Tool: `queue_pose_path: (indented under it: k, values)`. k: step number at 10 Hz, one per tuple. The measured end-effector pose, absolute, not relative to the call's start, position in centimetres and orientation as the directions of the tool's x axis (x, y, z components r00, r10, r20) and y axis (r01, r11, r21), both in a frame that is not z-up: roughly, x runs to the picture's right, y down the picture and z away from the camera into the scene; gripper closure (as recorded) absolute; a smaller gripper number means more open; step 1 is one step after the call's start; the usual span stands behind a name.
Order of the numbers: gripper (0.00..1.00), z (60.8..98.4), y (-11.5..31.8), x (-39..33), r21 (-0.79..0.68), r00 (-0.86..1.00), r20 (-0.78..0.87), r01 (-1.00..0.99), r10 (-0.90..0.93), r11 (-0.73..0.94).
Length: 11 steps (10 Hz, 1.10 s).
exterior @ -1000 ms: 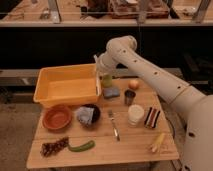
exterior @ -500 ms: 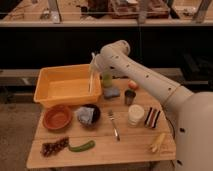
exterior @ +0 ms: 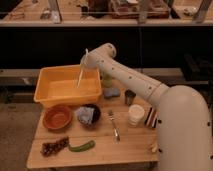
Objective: Place brush in tray
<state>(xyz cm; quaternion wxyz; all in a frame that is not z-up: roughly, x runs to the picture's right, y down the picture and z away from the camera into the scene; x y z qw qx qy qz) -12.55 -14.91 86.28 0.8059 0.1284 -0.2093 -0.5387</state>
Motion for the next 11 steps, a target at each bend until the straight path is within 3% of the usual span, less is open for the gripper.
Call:
queue_pose_path:
  k: [6, 11]
  values:
    - [0.85, 88.5, -13.2, -15.6, 0.448, 0.319, 0.292, 0.787, -0.902, 0.423]
    - [0.36, 89.5, -10.6, -16.2, 0.432, 0.29, 0.352, 0.793, -0.89, 0.43]
